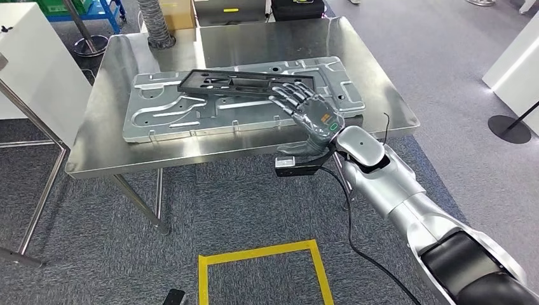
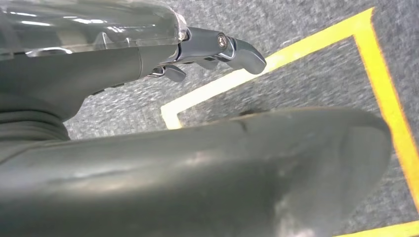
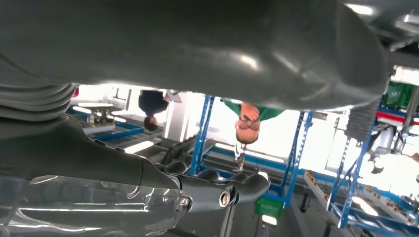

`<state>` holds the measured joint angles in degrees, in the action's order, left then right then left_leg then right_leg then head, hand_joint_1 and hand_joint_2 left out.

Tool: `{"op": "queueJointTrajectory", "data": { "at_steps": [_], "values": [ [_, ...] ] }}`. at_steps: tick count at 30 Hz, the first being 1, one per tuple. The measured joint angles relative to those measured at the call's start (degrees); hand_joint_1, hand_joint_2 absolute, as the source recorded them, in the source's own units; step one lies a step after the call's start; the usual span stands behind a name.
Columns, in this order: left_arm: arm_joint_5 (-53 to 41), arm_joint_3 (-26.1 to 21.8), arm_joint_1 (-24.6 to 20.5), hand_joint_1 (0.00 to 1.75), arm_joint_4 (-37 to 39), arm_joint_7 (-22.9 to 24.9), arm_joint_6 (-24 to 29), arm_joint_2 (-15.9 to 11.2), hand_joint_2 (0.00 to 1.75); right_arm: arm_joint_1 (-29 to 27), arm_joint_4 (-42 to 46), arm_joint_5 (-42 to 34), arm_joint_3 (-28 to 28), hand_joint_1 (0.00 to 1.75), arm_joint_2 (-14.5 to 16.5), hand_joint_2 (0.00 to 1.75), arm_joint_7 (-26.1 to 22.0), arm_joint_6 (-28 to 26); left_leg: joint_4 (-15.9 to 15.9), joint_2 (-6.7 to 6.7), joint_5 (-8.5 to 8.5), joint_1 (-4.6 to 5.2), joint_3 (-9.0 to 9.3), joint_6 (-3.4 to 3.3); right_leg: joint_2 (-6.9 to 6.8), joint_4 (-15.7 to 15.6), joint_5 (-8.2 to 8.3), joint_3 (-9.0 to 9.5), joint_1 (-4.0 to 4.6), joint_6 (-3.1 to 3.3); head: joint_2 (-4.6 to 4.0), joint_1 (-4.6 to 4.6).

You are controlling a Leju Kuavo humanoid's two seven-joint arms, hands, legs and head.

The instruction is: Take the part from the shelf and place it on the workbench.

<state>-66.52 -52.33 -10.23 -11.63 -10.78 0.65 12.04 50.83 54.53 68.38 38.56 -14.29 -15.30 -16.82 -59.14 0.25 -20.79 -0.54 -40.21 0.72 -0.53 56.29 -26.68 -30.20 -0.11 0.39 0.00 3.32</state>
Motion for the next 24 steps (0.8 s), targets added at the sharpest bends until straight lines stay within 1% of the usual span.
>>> {"op": "queueJointTrajectory", "data": {
  "at_steps": [1, 2, 3, 4, 5, 6, 7, 8, 9, 10, 11, 12, 13, 14, 15, 16, 18, 19, 20, 21, 22, 23, 24],
  "values": [
    [0.0, 0.0, 0.0, 0.00, 0.0, 0.0, 0.0, 0.0, 0.00, -0.3, 0.1, 0.1, 0.0, 0.00, -0.1, 0.00, 0.0, 0.0, -2.7, -0.03, -2.98, -0.07, -0.86, 0.18, -0.10, -0.1, 0.85, -0.78, -0.11, 0.25, 0.00, 0.01],
    [0.0, 0.0, 0.0, 0.00, 0.0, 0.0, 0.0, 0.0, 0.00, -0.6, 0.2, 0.2, -0.1, 0.00, -0.2, 0.00, 0.0, 0.0, -6.3, -0.05, -6.22, -0.10, -1.81, 0.36, -0.11, -0.2, 1.64, -1.76, -0.09, 0.42, 0.00, 0.01],
    [0.0, 0.1, 0.0, 0.00, 0.0, 0.0, 0.0, 0.0, 0.00, -0.9, 0.3, 0.2, -0.2, 0.00, -0.4, 0.00, 0.0, 0.1, -10.2, -0.04, -8.64, -0.14, -2.54, 0.53, -0.14, -0.1, 2.44, -2.81, -0.06, 0.47, 0.00, 0.01],
    [0.0, 0.1, 0.1, 0.00, 0.0, 0.0, 0.0, 0.0, 0.00, -1.3, 0.4, 0.3, -0.2, 0.00, -0.6, 0.00, 0.0, 0.2, -13.5, -0.04, -9.64, -0.16, -2.79, 0.68, -0.16, 0.0, 3.25, -3.90, -0.03, 0.44, 0.00, 0.01],
    [0.0, 0.1, 0.1, 0.00, 0.0, 0.0, 0.0, -0.1, 0.00, -1.7, 0.4, 0.4, -0.3, 0.00, -0.7, 0.00, 0.0, 0.4, -15.3, -0.04, -9.19, -0.16, -2.29, 0.78, -0.17, 0.1, 4.03, -5.02, -0.03, 0.36, 0.00, 0.02],
    [0.0, 0.1, 0.0, 0.00, 0.0, 0.0, 0.1, -0.1, 0.00, -2.0, 0.4, 0.4, -0.5, 0.00, -0.8, 0.00, -0.1, 0.5, -15.3, -0.04, -7.71, -0.16, -0.89, 0.79, -0.17, 0.3, 4.76, -6.15, -0.04, 0.24, 0.00, 0.02],
    [0.0, 0.1, 0.0, 0.00, 0.0, 0.0, 0.1, -0.2, 0.00, -2.3, 0.4, 0.5, -0.7, 0.00, -0.8, 0.00, -0.2, 0.6, -13.3, -0.03, -6.24, -0.15, 1.43, 0.69, -0.15, 0.5, 5.40, -7.24, -0.05, 0.08, 0.00, 0.02],
    [0.0, 0.2, -0.1, 0.00, 0.0, -0.1, 0.2, -0.2, 0.00, -2.5, 0.5, 0.5, -1.0, 0.00, -0.8, 0.00, -0.3, 0.7, -9.7, -0.03, -6.07, -0.08, 4.71, 0.44, -0.14, 0.8, 5.94, -8.20, -0.01, -0.15, 0.00, 0.03],
    [0.0, 0.3, -0.2, 0.00, 0.0, -0.2, 0.4, -0.3, 0.00, -2.6, 0.5, 0.5, -1.4, 0.00, -0.8, 0.00, -0.4, 0.8, -5.2, -0.02, -6.95, 0.03, 7.96, 0.10, -0.15, 1.2, 6.39, -8.95, 0.05, -0.43, 0.00, 0.02],
    [0.0, 0.5, -0.2, 0.00, 0.0, -0.4, 0.5, -0.3, 0.00, -2.7, 0.6, 0.4, -1.7, 0.00, -0.9, 0.00, -0.5, 0.8, -1.7, 0.00, -8.19, 0.18, 10.38, -0.28, -0.19, 1.4, 6.80, -9.38, 0.12, -0.75, 0.00, 0.02],
    [0.0, 0.6, -0.2, 0.00, 0.0, -0.5, 0.7, -0.3, 0.00, -2.8, 0.7, 0.4, -2.0, 0.00, -0.9, 0.00, -0.5, 0.8, 0.8, 0.01, -9.39, 0.34, 11.86, -0.70, -0.25, 1.5, 7.23, -9.58, 0.13, -1.10, 0.00, 0.01],
    [0.0, 0.8, -0.2, 0.00, 0.0, -0.5, 0.8, -0.3, 0.00, -2.8, 0.7, 0.4, -2.1, 0.00, -0.9, 0.00, -0.6, 0.8, 1.8, 0.03, -9.62, 0.47, 12.09, -1.13, -0.32, 1.4, 7.67, -9.61, 0.07, -1.47, 0.00, 0.01],
    [0.0, 0.8, -0.1, 0.00, 0.0, -0.5, 0.9, -0.4, 0.00, -2.9, 0.7, 0.4, -2.2, 0.00, -0.9, 0.00, -0.6, 0.8, 1.8, 0.09, -9.12, 0.44, 11.88, -1.56, -0.34, 1.3, 8.03, -9.66, -0.05, -1.82, 0.00, 0.01],
    [0.0, 0.9, 0.0, 0.00, 0.0, -0.6, 0.9, -0.4, 0.00, -3.0, 0.7, 0.4, -2.3, 0.00, -0.8, 0.00, -0.6, 0.9, 1.9, 0.17, -8.57, 0.38, 11.67, -1.96, -0.24, 1.6, 7.75, -9.94, -0.20, -2.17, 0.00, 0.01],
    [0.0, 0.9, 0.0, 0.00, 0.0, -0.6, 0.9, -0.4, 0.00, -3.1, 0.7, 0.3, -2.4, 0.00, -0.7, 0.00, -0.7, 0.9, 2.1, 0.27, -7.93, 0.27, 11.33, -2.34, -0.10, 2.9, 6.58, -10.59, -0.33, -2.53, 0.00, 0.01],
    [0.0, 0.9, 0.0, 0.00, 0.0, -0.6, 1.0, -0.4, 0.00, -3.2, 0.7, 0.3, -2.6, 0.00, -0.5, 0.00, -0.7, 0.9, 2.2, 0.35, -7.32, 0.15, 10.90, -2.59, 0.06, 5.5, 4.61, -11.67, -0.47, -2.87, 0.00, 0.01],
    [0.2, 0.9, 0.1, 0.00, 0.0, -0.8, 1.1, -0.4, 0.00, -3.7, 0.7, 0.1, -3.1, 0.00, 0.0, 0.00, -0.9, 0.8, 2.1, 0.27, -6.46, 0.12, 9.87, -2.76, 0.25, 13.2, -0.16, -14.38, -0.69, -3.53, 0.00, 0.01],
    [0.3, 0.9, 0.2, 0.00, 0.0, -0.9, 1.1, -0.4, 0.00, -4.1, 0.7, 0.0, -3.2, 0.00, 0.2, 0.00, -1.0, 0.7, 2.1, 0.04, -6.12, 0.10, 9.44, -2.67, 0.26, 16.4, -1.62, -15.22, -0.79, -3.77, 0.00, 0.01],
    [0.3, 0.9, 0.3, 0.00, 0.0, -1.0, 1.1, -0.4, 0.00, -4.6, 0.7, 0.0, -3.3, 0.00, 0.3, 0.00, -1.1, 0.6, 2.0, -0.28, -5.84, 0.08, 9.09, -2.54, 0.27, 17.7, -2.08, -15.09, -0.91, -3.94, 0.00, 0.01],
    [0.4, 0.9, 0.4, 0.00, 0.0, -1.1, 1.1, -0.4, 0.00, -5.0, 0.7, 0.0, -3.4, 0.00, 0.3, 0.00, -1.2, 0.5, 1.9, -0.68, -5.62, 0.04, 8.83, -2.37, 0.33, 16.7, -1.53, -13.73, -1.04, -4.01, 0.00, 0.01],
    [0.4, 0.9, 0.4, 0.00, 0.0, -1.1, 1.1, -0.4, 0.00, -5.3, 0.8, 0.1, -3.5, 0.00, 0.3, 0.00, -1.2, 0.4, 1.8, -1.09, -5.47, 0.00, 8.63, -2.21, 0.64, 13.4, -0.21, -11.27, -1.19, -4.00, 0.00, 0.01],
    [0.5, 0.9, 0.3, 0.00, 0.0, -1.1, 1.1, -0.4, 0.00, -5.4, 0.9, 0.1, -3.7, 0.00, 0.4, 0.00, -1.2, 0.3, 1.7, -1.46, -5.39, -0.04, 8.46, -2.06, 1.59, 9.1, 0.85, -8.42, -1.36, -3.85, 0.00, 0.01],
    [0.5, 0.9, 0.2, 0.00, 0.0, -1.2, 1.2, -0.4, 0.00, -5.4, 1.0, 0.2, -4.0, 0.00, 0.4, 0.00, -1.2, 0.3, 1.5, -1.84, -5.31, -0.03, 8.25, -1.83, 2.60, 5.3, 1.61, -6.07, -1.45, -3.63, 0.00, 0.01]
  ]
}}
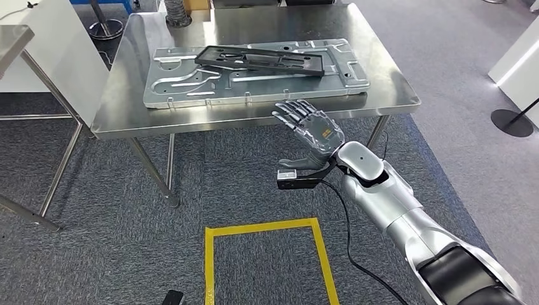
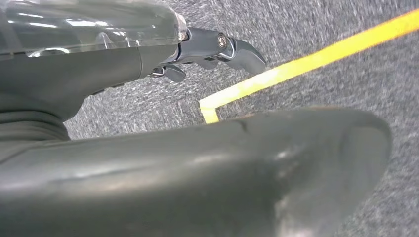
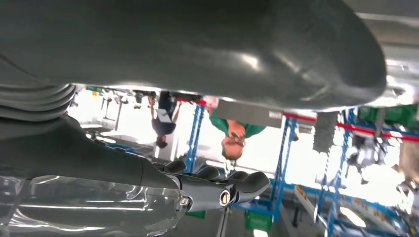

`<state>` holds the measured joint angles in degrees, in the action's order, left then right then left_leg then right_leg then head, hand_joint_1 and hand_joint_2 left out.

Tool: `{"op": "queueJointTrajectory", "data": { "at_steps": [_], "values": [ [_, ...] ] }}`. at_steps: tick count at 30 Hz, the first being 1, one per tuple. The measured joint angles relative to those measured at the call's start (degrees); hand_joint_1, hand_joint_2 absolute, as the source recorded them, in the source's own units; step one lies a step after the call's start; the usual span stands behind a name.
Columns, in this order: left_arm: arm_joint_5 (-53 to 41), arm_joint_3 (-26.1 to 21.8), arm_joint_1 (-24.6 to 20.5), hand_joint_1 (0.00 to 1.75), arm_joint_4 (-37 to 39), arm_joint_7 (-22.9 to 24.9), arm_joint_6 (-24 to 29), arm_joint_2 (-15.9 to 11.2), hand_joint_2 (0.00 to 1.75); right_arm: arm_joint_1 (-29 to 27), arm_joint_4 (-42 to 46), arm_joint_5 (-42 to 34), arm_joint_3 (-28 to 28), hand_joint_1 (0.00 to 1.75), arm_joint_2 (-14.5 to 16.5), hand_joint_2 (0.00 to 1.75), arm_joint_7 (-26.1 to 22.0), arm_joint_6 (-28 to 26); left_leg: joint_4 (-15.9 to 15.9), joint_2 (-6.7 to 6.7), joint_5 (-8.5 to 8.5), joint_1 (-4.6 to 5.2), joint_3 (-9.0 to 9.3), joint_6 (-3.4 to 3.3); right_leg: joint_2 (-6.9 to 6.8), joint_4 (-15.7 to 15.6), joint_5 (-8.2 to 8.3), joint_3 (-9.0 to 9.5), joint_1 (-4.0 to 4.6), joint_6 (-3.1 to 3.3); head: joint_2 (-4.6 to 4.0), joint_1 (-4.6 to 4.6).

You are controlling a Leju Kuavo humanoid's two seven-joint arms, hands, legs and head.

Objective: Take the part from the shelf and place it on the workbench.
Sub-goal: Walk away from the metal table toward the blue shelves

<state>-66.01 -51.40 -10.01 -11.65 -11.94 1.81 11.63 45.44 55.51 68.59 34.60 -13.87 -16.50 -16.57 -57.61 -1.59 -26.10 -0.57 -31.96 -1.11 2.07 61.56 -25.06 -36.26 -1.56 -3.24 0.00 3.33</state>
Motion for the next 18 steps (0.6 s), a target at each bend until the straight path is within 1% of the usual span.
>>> {"op": "queueJointTrajectory", "data": {
  "at_steps": [1, 2, 3, 4, 5, 6, 7, 8, 9, 10, 11, 12, 13, 14, 15, 16, 17, 18],
  "values": [
    [0.0, 0.0, -0.1, 0.00, 0.0, 0.0, 0.0, 0.0, 0.00, 0.0, 0.1, 0.1, -0.2, 0.00, 0.1, 0.00, 0.0, 0.0, -0.1, -0.38, 0.11, -0.02, -0.26, 0.30, 0.79, -2.5, 0.29, 1.46, 0.00, 0.28, 0.00, 0.00],
    [0.0, 0.0, -0.2, 0.00, 0.0, 0.0, 0.0, 0.0, 0.00, -0.1, 0.2, 0.2, -0.4, 0.00, 0.1, 0.00, 0.0, -0.1, -0.1, -0.76, 0.23, -0.08, -0.51, 0.65, 1.23, -3.6, 0.08, 1.99, 0.07, 0.59, 0.00, 0.00],
    [0.0, 0.0, -0.3, 0.00, 0.0, 0.0, 0.0, 0.0, 0.00, -0.2, 0.2, 0.3, -0.5, 0.00, 0.2, 0.00, 0.0, -0.1, -0.1, -1.22, 0.42, -0.14, -0.71, 1.08, 0.89, -3.7, 0.11, 1.99, 0.22, 0.88, 0.00, 0.01],
    [0.0, 0.0, -0.3, 0.00, 0.0, 0.0, 0.1, 0.0, 0.00, -0.3, 0.4, 0.3, -0.5, 0.00, 0.2, 0.00, 0.0, -0.1, 0.0, -1.61, 0.51, -0.19, -0.85, 1.47, 0.31, -3.9, 0.25, 2.00, 0.15, 1.28, 0.00, 0.01],
    [0.0, 0.0, -0.2, 0.00, 0.0, 0.0, 0.1, 0.0, 0.00, -0.3, 0.5, 0.5, -0.5, 0.00, 0.2, 0.00, 0.1, -0.1, -0.3, -1.53, 0.30, -0.20, -1.06, 1.78, -0.26, -4.2, 0.40, 2.11, 0.08, 1.68, 0.00, 0.01],
    [0.0, 0.0, -0.2, 0.00, 0.0, 0.0, 0.1, 0.0, 0.00, -0.3, 0.7, 0.7, -0.6, 0.00, 0.2, 0.00, 0.2, 0.0, -1.3, -1.10, -0.42, -0.17, -1.60, 2.04, -0.78, -4.5, 0.58, 2.25, -0.01, 2.14, 0.00, 0.01],
    [0.0, 0.0, -0.2, 0.00, 0.0, 0.0, 0.2, 0.0, 0.00, -0.4, 1.0, 1.1, -0.7, 0.00, 0.1, 0.00, 0.3, 0.0, -3.5, -0.43, -1.80, -0.15, -2.67, 2.22, -1.31, -4.8, 0.73, 2.34, -0.08, 2.52, 0.00, 0.02],
    [-0.1, 0.1, -0.2, 0.00, 0.0, 0.0, 0.2, 0.0, 0.00, -0.6, 1.2, 1.5, -0.8, 0.00, 0.0, 0.00, 0.4, 0.0, -7.0, 0.35, -3.65, -0.19, -4.28, 2.35, -1.75, -4.9, 0.77, 2.34, 0.09, 2.75, 0.00, 0.02],
    [-0.2, 0.1, -0.1, 0.00, 0.0, 0.1, 0.2, 0.0, 0.00, -0.9, 1.4, 1.8, -1.0, 0.00, -0.1, 0.00, 0.6, 0.1, -11.0, 0.80, -5.52, -0.23, -6.15, 2.47, -2.11, -4.9, 0.77, 2.28, 0.22, 2.91, 0.00, 0.02],
    [-0.3, 0.1, 0.0, 0.00, 0.0, 0.1, 0.2, -0.1, 0.00, -1.3, 1.5, 2.1, -1.1, 0.00, -0.2, 0.00, 0.6, 0.1, -14.6, 1.00, -6.79, -0.25, -7.75, 2.56, -2.45, -4.9, 0.76, 2.21, 0.34, 2.93, 0.00, 0.02],
    [-0.3, 0.1, 0.1, 0.00, 0.0, 0.2, 0.1, -0.1, 0.00, -1.8, 1.7, 2.3, -1.2, 0.00, -0.2, 0.00, 0.7, 0.1, -16.4, 1.10, -7.03, -0.26, -8.54, 2.60, -2.69, -4.8, 0.75, 2.16, 0.42, 2.94, 0.00, 0.02],
    [-0.4, 0.1, 0.2, 0.00, 0.0, 0.2, 0.1, -0.1, 0.00, -2.2, 1.9, 2.4, -1.3, 0.00, -0.2, 0.00, 0.7, 0.1, -16.0, 1.14, -6.14, -0.26, -8.22, 2.57, -2.85, -4.6, 0.73, 2.14, 0.46, 2.93, 0.00, 0.02],
    [-0.5, 0.1, 0.2, 0.00, 0.0, 0.3, 0.1, -0.1, 0.00, -2.5, 2.1, 2.4, -1.4, 0.00, -0.2, 0.00, 0.7, 0.1, -13.3, 1.19, -4.33, -0.26, -6.81, 2.47, -2.94, -4.5, 0.69, 2.13, 0.47, 2.88, 0.00, 0.02],
    [-0.5, 0.1, 0.2, 0.00, 0.0, 0.3, 0.0, -0.1, 0.00, -2.6, 2.4, 2.5, -1.6, 0.00, -0.2, 0.00, 0.7, 0.1, -9.3, 1.29, -2.27, -0.25, -4.79, 2.29, -2.99, -4.3, 0.61, 2.12, 0.48, 2.79, 0.00, 0.02],
    [-0.4, 0.2, 0.2, 0.00, 0.0, 0.4, -0.1, -0.1, 0.00, -2.7, 2.6, 2.5, -1.7, 0.00, -0.2, 0.00, 0.7, 0.1, -5.4, 1.39, -0.81, -0.16, -2.90, 2.09, -3.00, -4.1, 0.56, 2.04, 0.61, 2.61, 0.00, 0.02],
    [-0.3, 0.2, 0.1, 0.00, 0.0, 0.4, -0.2, -0.2, 0.00, -2.7, 2.8, 2.5, -1.9, 0.00, -0.2, 0.00, 0.7, 0.2, -2.7, 1.46, 0.05, -0.11, -1.58, 1.84, -2.98, -3.9, 0.59, 1.88, 0.72, 2.35, 0.00, 0.02],
    [-0.2, 0.2, 0.1, 0.00, 0.0, 0.5, -0.3, -0.2, 0.00, -2.7, 3.0, 2.5, -2.0, 0.00, -0.2, 0.00, 0.6, 0.4, -1.3, 1.48, 0.29, -0.04, -1.02, 1.59, -2.95, -3.7, 0.69, 1.67, 0.85, 2.06, 0.00, 0.02],
    [-0.1, 0.2, 0.1, 0.00, 0.0, 0.7, -0.5, -0.2, 0.00, -2.8, 3.0, 2.5, -2.1, 0.00, -0.2, 0.00, 0.6, 0.7, -1.0, 1.44, 0.22, 0.07, -1.00, 1.35, -2.94, -3.6, 0.89, 1.48, 0.95, 1.73, 0.00, 0.02]
  ]
}}
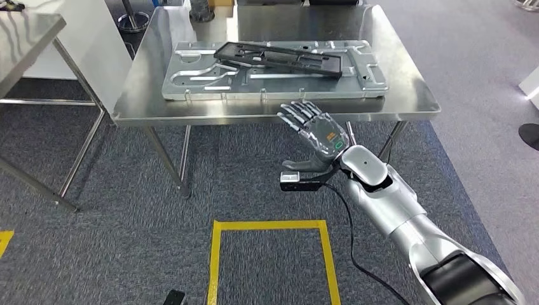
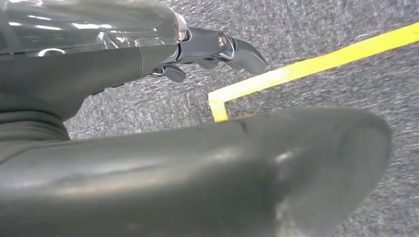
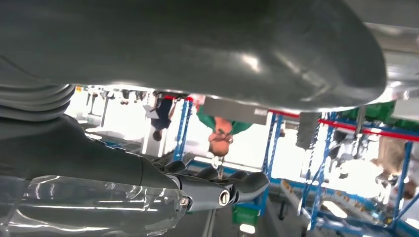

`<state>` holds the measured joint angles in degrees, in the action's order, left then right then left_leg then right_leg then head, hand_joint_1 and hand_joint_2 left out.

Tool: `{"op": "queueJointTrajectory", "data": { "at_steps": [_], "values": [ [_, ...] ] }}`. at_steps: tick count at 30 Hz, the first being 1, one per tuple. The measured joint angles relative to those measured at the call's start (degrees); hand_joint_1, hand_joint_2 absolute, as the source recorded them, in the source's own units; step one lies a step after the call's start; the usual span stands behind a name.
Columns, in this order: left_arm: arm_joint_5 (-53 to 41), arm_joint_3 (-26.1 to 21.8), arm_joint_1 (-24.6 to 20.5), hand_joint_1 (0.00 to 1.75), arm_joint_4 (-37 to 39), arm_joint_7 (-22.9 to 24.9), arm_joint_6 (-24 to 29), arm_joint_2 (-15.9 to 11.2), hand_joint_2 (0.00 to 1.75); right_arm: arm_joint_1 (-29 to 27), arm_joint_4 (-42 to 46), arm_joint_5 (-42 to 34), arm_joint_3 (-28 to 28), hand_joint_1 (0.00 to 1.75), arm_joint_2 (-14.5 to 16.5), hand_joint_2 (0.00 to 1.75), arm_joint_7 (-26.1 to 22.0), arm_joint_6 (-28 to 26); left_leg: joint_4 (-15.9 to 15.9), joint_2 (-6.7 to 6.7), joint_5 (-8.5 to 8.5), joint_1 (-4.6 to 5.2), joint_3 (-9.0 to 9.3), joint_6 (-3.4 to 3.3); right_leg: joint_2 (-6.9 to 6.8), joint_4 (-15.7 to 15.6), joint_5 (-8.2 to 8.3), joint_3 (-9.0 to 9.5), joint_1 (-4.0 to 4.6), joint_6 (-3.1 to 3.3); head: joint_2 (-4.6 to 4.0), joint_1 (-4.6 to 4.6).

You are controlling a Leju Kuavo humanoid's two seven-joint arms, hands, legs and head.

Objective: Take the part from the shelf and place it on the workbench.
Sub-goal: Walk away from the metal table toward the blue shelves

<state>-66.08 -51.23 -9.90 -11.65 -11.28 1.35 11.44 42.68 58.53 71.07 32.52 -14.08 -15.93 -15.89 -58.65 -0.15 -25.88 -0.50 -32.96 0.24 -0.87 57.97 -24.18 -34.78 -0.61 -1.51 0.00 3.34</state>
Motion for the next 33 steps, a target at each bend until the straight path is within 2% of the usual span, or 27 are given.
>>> {"op": "queueJointTrajectory", "data": {
  "at_steps": [2, 3, 5, 7, 8, 9, 10, 12, 13, 14, 15, 17, 18, 19, 20, 22, 23, 24, 25, 26, 27, 28, 29, 30, 31, 32, 33],
  "values": [
    [0.2, 0.0, 0.1, 0.00, 0.0, 0.2, -0.2, 0.0, 0.00, 0.0, 0.0, 0.1, -0.1, 0.00, 0.0, 0.00, -0.1, 0.6, 0.2, -0.05, 0.49, -0.06, -0.29, -0.74, 0.04, 0.1, 0.02, -0.31, -0.10, -0.63, 0.00, 0.00],
    [0.2, 0.0, 0.1, 0.00, 0.0, 0.3, -0.3, 0.0, 0.00, 0.0, 0.0, 0.1, -0.2, 0.00, 0.1, 0.00, -0.2, 0.9, 0.4, -0.02, 0.83, -0.10, -0.46, -1.17, 0.10, 0.9, -0.88, -0.67, -0.20, -0.93, 0.00, -0.01],
    [0.3, 0.0, 0.0, 0.00, 0.0, 0.3, -0.5, -0.1, 0.00, -0.1, 0.0, 0.3, -0.7, 0.00, 0.6, 0.00, -0.1, 1.3, 0.6, 0.06, 1.52, -0.19, -1.07, -1.87, 0.27, 5.7, -4.85, -2.54, -0.30, -1.43, 0.00, -0.02],
    [0.3, 0.0, 0.0, 0.00, 0.0, 0.4, -0.6, -0.1, 0.00, -0.3, 0.0, 0.4, -1.2, 0.00, 1.3, 0.00, 0.0, 1.7, 0.5, 0.06, 2.13, -0.06, -2.01, -2.13, 0.38, 13.4, -9.16, -5.26, -0.30, -1.68, 0.00, -0.01],
    [0.3, 0.0, 0.1, 0.00, 0.0, 0.4, -0.6, -0.1, 0.00, -0.6, 0.0, 0.3, -1.4, 0.00, 1.5, 0.00, 0.0, 1.9, 0.4, 0.04, 2.44, 0.00, -2.53, -2.14, 0.43, 15.9, -10.11, -5.92, -0.30, -1.70, 0.00, -0.01],
    [0.3, 0.0, 0.1, 0.00, 0.0, 0.4, -0.6, -0.1, 0.00, -0.8, 0.0, 0.3, -1.6, 0.00, 1.7, 0.00, 0.1, 2.1, 0.3, 0.00, 2.76, 0.05, -3.05, -2.12, 0.48, 16.2, -9.91, -5.45, -0.29, -1.62, 0.00, -0.01],
    [0.3, 0.0, 0.1, 0.00, 0.0, 0.4, -0.6, -0.1, 0.00, -0.9, 0.1, 0.2, -1.8, 0.00, 1.8, 0.00, 0.1, 2.4, 0.2, -0.07, 3.09, 0.08, -3.53, -2.04, 0.54, 14.2, -8.78, -3.82, -0.26, -1.45, 0.00, -0.01],
    [0.3, 0.0, 0.2, 0.00, 0.0, 0.4, -0.7, 0.0, 0.00, -1.0, 0.3, -0.1, -2.4, 0.00, 1.9, 0.00, 0.1, 2.6, 0.1, -0.22, 3.77, 0.15, -4.30, -1.73, 0.80, 5.7, -6.17, 1.69, -0.08, -0.80, 0.00, 0.00],
    [0.3, 0.0, 0.2, 0.00, 0.0, 0.4, -0.7, 0.0, 0.00, -1.0, 0.6, -0.2, -2.7, 0.00, 1.9, 0.00, 0.1, 2.6, 0.2, -0.26, 4.15, 0.17, -4.52, -1.47, 0.93, 2.2, -5.28, 3.75, 0.12, -0.49, 0.00, 0.00],
    [0.3, 0.0, 0.2, 0.00, 0.0, 0.5, -0.8, 0.0, 0.00, -0.9, 0.9, -0.3, -2.9, 0.00, 1.9, 0.00, 0.1, 2.6, 0.3, -0.28, 4.55, 0.17, -4.63, -1.17, 1.05, -0.1, -4.86, 4.96, 0.33, -0.22, 0.00, -0.01],
    [0.2, 0.0, 0.2, 0.00, 0.0, 0.5, -0.8, 0.0, 0.00, -0.9, 1.0, -0.4, -3.2, 0.00, 2.0, 0.00, 0.1, 2.7, 0.4, -0.28, 4.97, 0.13, -4.72, -0.82, 1.11, -0.9, -4.75, 5.19, 0.55, -0.01, 0.00, -0.01],
    [0.2, 0.0, 0.2, 0.00, 0.0, 0.5, -0.8, 0.0, 0.00, -0.9, 1.2, -0.5, -3.4, 0.00, 2.0, 0.00, 0.1, 2.8, 0.7, -0.30, 5.62, 0.07, -4.93, -0.15, 0.96, -1.2, -3.72, 4.67, 0.52, 0.63, 0.00, -0.02],
    [0.2, 0.0, 0.3, 0.00, 0.0, 0.5, -0.8, 0.0, 0.00, -1.0, 1.3, -0.5, -3.5, 0.00, 2.0, 0.00, 0.1, 2.9, 0.3, -0.28, 4.99, 0.11, -5.32, 0.13, 0.84, -1.5, -3.11, 4.32, 0.37, 1.06, 0.00, -0.01],
    [0.2, 0.0, 0.3, 0.00, 0.0, 0.5, -0.8, 0.0, 0.00, -1.0, 1.4, -0.6, -3.5, 0.00, 2.0, 0.00, 0.0, 3.0, -1.0, -0.27, 3.32, 0.14, -5.93, 0.37, 0.69, -1.8, -2.39, 3.84, 0.18, 1.50, 0.00, -0.01],
    [0.2, 0.0, 0.4, 0.00, 0.0, 0.5, -0.8, 0.0, 0.00, -1.1, 1.5, -0.7, -3.5, 0.00, 1.9, 0.00, 0.0, 3.1, -3.5, -0.21, 0.76, 0.10, -6.76, 0.56, 0.53, -2.0, -1.69, 3.26, 0.02, 1.81, 0.00, 0.00],
    [0.2, 0.0, 0.4, 0.00, 0.0, 0.5, -0.8, 0.0, 0.00, -1.3, 1.7, -1.0, -3.7, 0.00, 1.7, 0.00, -0.1, 3.4, -11.2, -0.17, -4.78, -0.01, -8.68, 0.92, 0.34, -2.0, -0.49, 1.76, 0.13, 2.09, 0.00, 0.00],
    [0.2, 0.1, 0.4, 0.00, 0.0, 0.5, -0.8, 0.0, 0.00, -1.4, 1.7, -1.1, -3.8, 0.00, 1.6, 0.00, -0.2, 3.5, -14.5, -0.15, -6.01, -0.06, -9.13, 1.05, 0.28, -1.9, 0.09, 0.96, 0.19, 2.08, 0.00, 0.00],
    [0.2, 0.1, 0.4, 0.00, 0.0, 0.5, -0.8, 0.0, 0.00, -1.6, 1.8, -1.2, -3.9, 0.00, 1.5, 0.00, -0.3, 3.6, -16.3, -0.15, -6.00, -0.07, -8.83, 1.13, 0.24, -1.8, 0.65, 0.12, 0.23, 2.03, 0.00, 0.00],
    [0.2, 0.1, 0.4, 0.00, 0.0, 0.5, -0.8, 0.0, 0.00, -1.7, 1.8, -1.2, -4.0, 0.00, 1.5, 0.00, -0.4, 3.6, -15.9, -0.14, -4.81, -0.08, -7.49, 1.11, 0.23, -1.6, 1.16, -0.71, 0.25, 1.93, 0.00, 0.00],
    [0.2, 0.1, 0.4, 0.00, 0.0, 0.5, -0.8, 0.0, 0.00, -1.8, 1.9, -1.2, -4.0, 0.00, 1.5, 0.00, -0.4, 3.6, -13.2, -0.13, -3.27, -0.08, -5.02, 0.99, 0.24, -1.3, 1.62, -1.52, 0.26, 1.79, 0.00, 0.00],
    [0.2, 0.1, 0.3, 0.00, 0.0, 0.5, -0.8, 0.0, 0.00, -1.9, 2.0, -1.2, -4.1, 0.00, 1.5, 0.00, -0.5, 3.6, -9.2, -0.07, -2.56, -0.06, -1.98, 0.77, 0.23, -0.9, 2.00, -2.22, 0.28, 1.61, 0.00, 0.00],
    [0.2, 0.2, 0.2, 0.00, 0.0, 0.5, -0.8, 0.0, 0.00, -1.9, 2.2, -1.2, -4.3, 0.00, 1.5, 0.00, -0.5, 3.6, -4.7, -0.03, -2.58, 0.06, 1.06, 0.49, 0.21, -0.6, 2.35, -2.79, 0.33, 1.35, 0.00, -0.01],
    [0.2, 0.2, 0.2, 0.00, 0.0, 0.4, -0.8, 0.0, 0.00, -1.9, 2.3, -1.2, -4.4, 0.00, 1.4, 0.00, -0.5, 3.6, -1.3, -0.01, -3.08, 0.19, 3.21, 0.17, 0.17, -0.4, 2.75, -3.15, 0.38, 1.04, 0.00, -0.01],
    [0.2, 0.3, 0.1, 0.00, 0.0, 0.4, -0.8, 0.0, 0.00, -1.9, 2.4, -1.2, -4.5, 0.00, 1.4, 0.00, -0.5, 3.6, 0.6, -0.03, -3.74, 0.33, 4.27, -0.15, 0.12, -0.3, 3.16, -3.36, 0.41, 0.72, 0.00, -0.01],
    [0.2, 0.3, 0.1, 0.00, 0.0, 0.4, -0.8, 0.0, 0.00, -1.9, 2.5, -1.2, -4.5, 0.00, 1.4, 0.00, -0.5, 3.6, 1.3, -0.08, -3.76, 0.48, 4.47, -0.52, 0.08, -0.4, 3.65, -3.46, 0.44, 0.37, 0.00, -0.01],
    [0.2, 0.3, 0.2, 0.00, 0.0, 0.4, -0.8, 0.0, 0.00, -1.9, 2.5, -1.2, -4.6, 0.00, 1.4, 0.00, -0.5, 3.6, 1.3, -0.07, -3.31, 0.44, 4.07, -0.95, 0.11, -0.5, 4.01, -3.59, 0.40, 0.01, 0.00, -0.01],
    [0.2, 0.3, 0.2, 0.00, 0.0, 0.4, -0.8, -0.1, 0.00, -1.9, 2.6, -1.2, -4.6, 0.00, 1.4, 0.00, -0.5, 3.6, 1.5, 0.03, -2.73, 0.36, 3.67, -1.42, 0.20, -0.3, 3.59, -3.91, 0.32, -0.34, 0.00, -0.01]
  ]
}}
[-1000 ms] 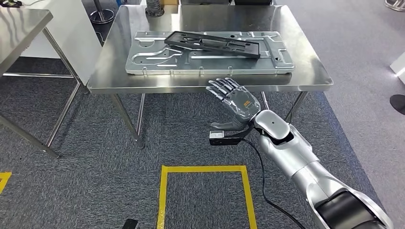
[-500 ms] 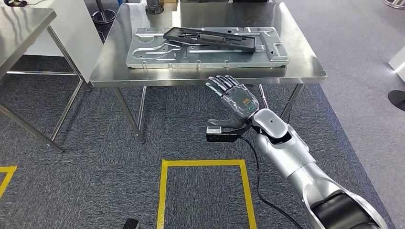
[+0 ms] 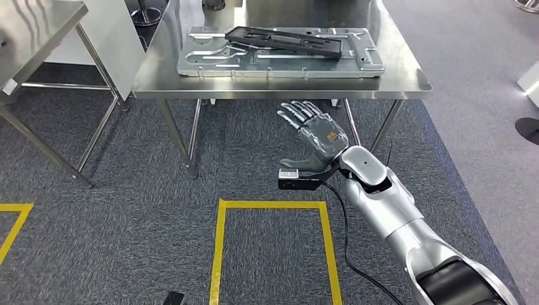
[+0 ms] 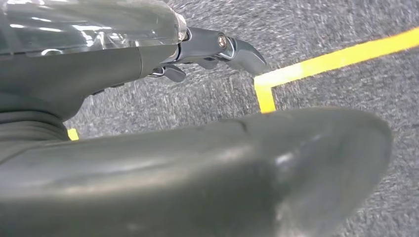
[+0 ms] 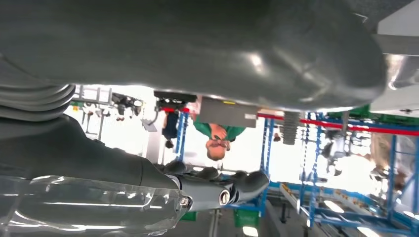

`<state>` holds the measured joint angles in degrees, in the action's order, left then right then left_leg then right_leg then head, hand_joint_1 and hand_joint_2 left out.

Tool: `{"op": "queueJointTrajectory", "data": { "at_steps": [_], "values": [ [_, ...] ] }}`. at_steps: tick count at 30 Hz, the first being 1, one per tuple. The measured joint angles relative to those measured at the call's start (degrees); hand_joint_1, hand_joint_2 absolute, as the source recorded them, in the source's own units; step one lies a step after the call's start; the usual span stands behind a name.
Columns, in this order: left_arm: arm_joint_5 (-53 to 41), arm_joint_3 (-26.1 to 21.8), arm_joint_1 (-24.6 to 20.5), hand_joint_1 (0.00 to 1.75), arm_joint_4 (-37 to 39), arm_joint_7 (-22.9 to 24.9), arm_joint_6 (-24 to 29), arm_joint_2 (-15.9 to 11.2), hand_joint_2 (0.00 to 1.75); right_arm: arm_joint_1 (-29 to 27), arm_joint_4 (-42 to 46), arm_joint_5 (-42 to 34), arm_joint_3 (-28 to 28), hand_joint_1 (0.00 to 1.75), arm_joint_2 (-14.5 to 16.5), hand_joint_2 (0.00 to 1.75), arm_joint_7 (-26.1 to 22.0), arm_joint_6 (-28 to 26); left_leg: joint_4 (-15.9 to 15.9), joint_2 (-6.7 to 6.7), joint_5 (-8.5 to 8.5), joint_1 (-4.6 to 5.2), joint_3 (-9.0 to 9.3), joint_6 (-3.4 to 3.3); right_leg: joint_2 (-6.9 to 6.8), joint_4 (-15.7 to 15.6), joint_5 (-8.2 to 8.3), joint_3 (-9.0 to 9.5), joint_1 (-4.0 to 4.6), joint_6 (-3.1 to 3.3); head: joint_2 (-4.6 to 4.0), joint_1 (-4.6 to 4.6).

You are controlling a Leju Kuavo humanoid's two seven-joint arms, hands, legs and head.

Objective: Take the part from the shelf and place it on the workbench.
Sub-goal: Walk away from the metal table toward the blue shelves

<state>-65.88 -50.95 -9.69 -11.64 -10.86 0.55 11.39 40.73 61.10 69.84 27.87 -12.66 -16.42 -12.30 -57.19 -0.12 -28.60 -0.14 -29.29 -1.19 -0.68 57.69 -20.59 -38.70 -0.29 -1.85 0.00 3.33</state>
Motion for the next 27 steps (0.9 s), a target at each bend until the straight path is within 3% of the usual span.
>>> {"op": "queueJointTrajectory", "data": {
  "at_steps": [1, 2, 4, 5, 6, 7, 9, 11, 12, 13, 15, 16, 17, 19, 20, 21, 22, 23, 25, 27],
  "values": [
    [0.0, 0.0, 0.0, 0.00, 0.0, 0.0, 0.0, 0.0, 0.00, 0.0, 0.0, 0.0, -0.1, 0.00, 0.1, 0.00, 0.0, 0.0, 0.1, 0.12, 0.71, -0.09, -0.57, -0.49, 0.12, 1.1, -1.50, -0.59, -0.07, -0.36, 0.00, -0.01],
    [0.0, 0.0, 0.0, 0.00, 0.0, 0.0, 0.0, 0.0, 0.00, 0.0, 0.0, 0.0, -0.2, 0.00, 0.2, 0.00, 0.0, 0.0, 0.2, 0.24, 1.46, -0.18, -1.27, -0.84, 0.25, 3.4, -4.04, -1.49, -0.19, -0.71, 0.00, -0.01],
    [0.0, 0.0, -0.1, 0.00, 0.0, 0.0, 0.0, 0.0, 0.00, -0.1, 0.0, 0.0, -0.3, 0.00, 0.3, 0.00, 0.0, 0.0, 0.2, 0.31, 2.87, -0.16, -3.01, -1.14, 0.38, 10.9, -9.92, -3.60, -0.36, -1.25, 0.00, -0.01],
    [0.0, 0.0, 0.0, 0.00, 0.0, 0.0, 0.0, 0.0, 0.00, -0.2, 0.0, 0.0, -0.4, 0.00, 0.4, 0.00, 0.0, 0.0, 0.1, 0.31, 3.55, -0.14, -3.95, -1.11, 0.40, 14.5, -11.42, -4.21, -0.43, -1.42, 0.00, -0.01],
    [0.0, 0.0, 0.0, 0.00, 0.0, 0.0, 0.0, 0.0, 0.00, -0.3, 0.0, 0.0, -0.4, 0.00, 0.4, 0.00, 0.0, 0.0, 0.1, 0.31, 4.22, -0.13, -4.88, -1.04, 0.41, 16.7, -11.47, -4.11, -0.47, -1.52, 0.00, -0.01],
    [0.0, 0.0, 0.0, 0.00, 0.0, 0.0, 0.0, 0.0, 0.00, -0.4, 0.0, 0.0, -0.4, 0.00, 0.4, 0.00, 0.0, 0.1, 0.0, 0.30, 4.85, -0.13, -5.78, -0.94, 0.41, 17.0, -10.34, -3.10, -0.50, -1.53, 0.00, -0.01],
    [0.0, 0.1, 0.0, 0.00, 0.0, 0.0, 0.0, 0.0, 0.00, -0.4, 0.0, 0.0, -0.5, 0.00, 0.4, 0.00, 0.0, 0.1, -0.3, 0.28, 6.00, -0.15, -7.34, -0.59, 0.49, 11.7, -7.45, 1.92, -0.54, -1.33, 0.00, -0.01],
    [0.0, 0.1, 0.0, 0.00, 0.0, 0.0, 0.1, 0.0, 0.00, -0.4, 0.3, -0.1, -0.6, 0.00, 0.4, 0.00, -0.1, 0.1, -0.5, 0.19, 6.98, -0.01, -8.33, -0.04, 0.73, 3.1, -7.73, 7.97, -0.31, -0.67, 0.00, -0.01],
    [0.0, 0.1, 0.1, 0.00, 0.0, 0.0, 0.1, 0.0, 0.00, -0.4, 0.4, -0.2, -0.8, 0.00, 0.4, 0.00, -0.2, 0.1, -0.4, 0.17, 7.48, 0.02, -8.55, 0.26, 0.86, 0.3, -8.36, 9.70, -0.15, -0.24, 0.00, -0.01],
    [0.0, 0.1, 0.1, 0.00, 0.0, 0.0, 0.2, 0.0, 0.00, -0.5, 0.6, -0.3, -0.8, 0.00, 0.4, 0.00, -0.2, 0.1, -0.3, 0.15, 8.04, 0.04, -8.71, 0.60, 0.93, -1.1, -8.78, 10.32, 0.05, 0.23, 0.00, -0.01],
    [0.1, 0.1, 0.2, 0.00, 0.0, -0.1, 0.3, -0.1, 0.00, -0.6, 0.7, -0.3, -0.9, 0.00, 0.4, 0.00, -0.3, 0.3, -0.2, 0.06, 8.56, -0.01, -9.08, 1.26, 0.76, -1.5, -7.95, 9.68, -0.03, 1.20, 0.00, -0.01],
    [0.1, 0.1, 0.3, 0.00, 0.0, -0.1, 0.4, -0.1, 0.00, -0.7, 0.8, -0.4, -0.9, 0.00, 0.4, 0.00, -0.4, 0.4, -1.0, 0.02, 7.45, -0.04, -9.61, 1.54, 0.61, -1.6, -7.36, 9.15, -0.14, 1.73, 0.00, -0.01],
    [0.1, 0.1, 0.4, 0.00, 0.0, -0.1, 0.4, -0.1, 0.00, -0.7, 0.8, -0.4, -0.9, 0.00, 0.3, 0.00, -0.4, 0.6, -3.0, -0.01, 5.21, -0.08, -10.41, 1.77, 0.45, -1.7, -6.67, 8.51, -0.26, 2.18, 0.00, -0.01],
    [0.2, 0.1, 0.5, 0.00, 0.0, -0.1, 0.6, -0.2, 0.00, -0.8, 1.0, -0.7, -0.9, 0.00, 0.1, 0.00, -0.6, 1.1, -10.4, 0.04, -0.93, -0.22, -12.48, 2.03, 0.32, -1.6, -5.30, 6.88, -0.18, 2.70, 0.00, 0.00],
    [0.3, 0.1, 0.5, 0.00, 0.0, -0.1, 0.7, -0.2, 0.00, -0.8, 1.0, -1.1, -0.9, 0.00, 0.0, 0.00, -1.0, 1.6, -14.3, 0.04, -2.86, -0.25, -13.21, 2.10, 0.30, -1.6, -4.65, 5.99, -0.06, 2.77, 0.00, 0.01],
    [0.3, 0.1, 0.5, 0.00, 0.0, 0.0, 0.9, -0.2, 0.00, -0.8, 1.0, -1.7, -0.9, 0.00, -0.1, 0.00, -1.4, 2.0, -17.1, 0.05, -3.37, -0.25, -13.36, 2.08, 0.29, -1.5, -4.05, 5.10, 0.07, 2.81, 0.00, 0.00],
    [0.3, 0.1, 0.5, 0.00, 0.0, 0.0, 1.0, -0.2, 0.00, -0.8, 1.0, -2.3, -0.9, 0.00, -0.1, 0.00, -1.9, 2.5, -18.2, 0.05, -2.53, -0.23, -12.70, 1.97, 0.30, -1.5, -3.49, 4.23, 0.21, 2.81, 0.00, 0.01],
    [0.3, 0.1, 0.5, 0.00, 0.0, 0.0, 1.2, -0.3, 0.00, -0.8, 0.9, -3.1, -0.9, 0.00, -0.1, 0.00, -2.4, 2.9, -17.0, 0.05, -0.89, -0.16, -11.02, 1.71, 0.32, -1.4, -2.95, 3.42, 0.36, 2.78, 0.00, 0.01],
    [0.3, 0.1, 0.4, 0.00, 0.0, 0.0, 1.4, -0.4, 0.00, -0.8, 0.8, -5.1, -0.9, 0.00, -0.1, 0.00, -3.5, 3.4, -9.8, 0.07, 1.07, 0.14, -4.97, 0.79, 0.36, -1.2, -1.97, 2.14, 0.71, 2.60, 0.00, 0.01],
    [0.3, 0.2, 0.4, 0.00, 0.0, -0.2, 1.7, -0.6, 0.00, -1.0, 0.4, -7.3, -1.0, 0.00, -0.1, 0.00, -4.6, 3.9, -1.7, 0.15, -0.24, 0.44, 0.66, 0.13, 0.28, -0.9, -1.13, 1.45, 0.92, 2.17, 0.00, 0.01]
  ]
}}
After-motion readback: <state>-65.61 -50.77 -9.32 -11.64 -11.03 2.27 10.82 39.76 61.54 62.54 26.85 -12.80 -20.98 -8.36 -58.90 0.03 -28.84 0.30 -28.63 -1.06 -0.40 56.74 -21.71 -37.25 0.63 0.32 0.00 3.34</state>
